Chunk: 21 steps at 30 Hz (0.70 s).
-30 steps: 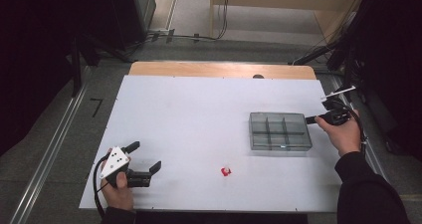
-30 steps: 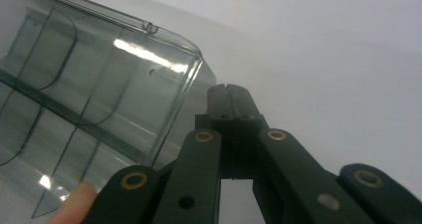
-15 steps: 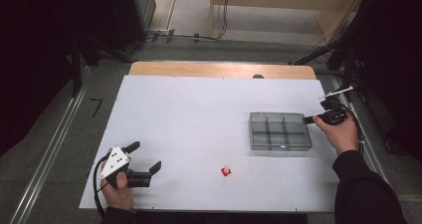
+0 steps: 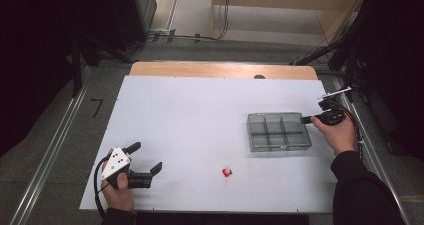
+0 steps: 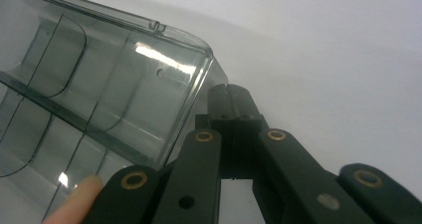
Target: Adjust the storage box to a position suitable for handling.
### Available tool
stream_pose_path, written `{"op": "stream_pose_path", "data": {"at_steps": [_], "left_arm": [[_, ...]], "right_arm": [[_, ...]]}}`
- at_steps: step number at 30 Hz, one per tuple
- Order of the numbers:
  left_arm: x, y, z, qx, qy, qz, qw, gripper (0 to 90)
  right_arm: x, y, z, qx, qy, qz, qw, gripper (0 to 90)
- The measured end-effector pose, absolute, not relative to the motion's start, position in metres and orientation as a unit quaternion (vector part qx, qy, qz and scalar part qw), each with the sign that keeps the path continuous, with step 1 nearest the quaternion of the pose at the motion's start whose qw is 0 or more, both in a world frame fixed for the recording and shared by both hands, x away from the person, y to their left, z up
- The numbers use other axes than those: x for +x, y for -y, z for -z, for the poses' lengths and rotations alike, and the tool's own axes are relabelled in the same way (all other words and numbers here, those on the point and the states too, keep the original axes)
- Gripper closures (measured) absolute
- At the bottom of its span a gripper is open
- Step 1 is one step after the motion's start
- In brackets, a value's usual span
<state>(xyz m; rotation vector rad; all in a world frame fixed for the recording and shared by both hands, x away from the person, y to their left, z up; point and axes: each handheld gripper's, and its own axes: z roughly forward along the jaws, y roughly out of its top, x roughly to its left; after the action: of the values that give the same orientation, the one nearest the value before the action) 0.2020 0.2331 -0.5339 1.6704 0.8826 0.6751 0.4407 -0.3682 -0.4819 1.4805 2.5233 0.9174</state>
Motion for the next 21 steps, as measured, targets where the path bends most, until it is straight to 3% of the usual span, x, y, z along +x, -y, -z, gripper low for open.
{"op": "stream_pose_path", "data": {"at_steps": [21], "left_arm": [[0.202,-0.233,0.534,0.704,-0.368,-0.282,0.537,0.0]], "right_arm": [[0.436,0.345,0.484,0.443,-0.840,-0.311,0.028,88.6]]}}
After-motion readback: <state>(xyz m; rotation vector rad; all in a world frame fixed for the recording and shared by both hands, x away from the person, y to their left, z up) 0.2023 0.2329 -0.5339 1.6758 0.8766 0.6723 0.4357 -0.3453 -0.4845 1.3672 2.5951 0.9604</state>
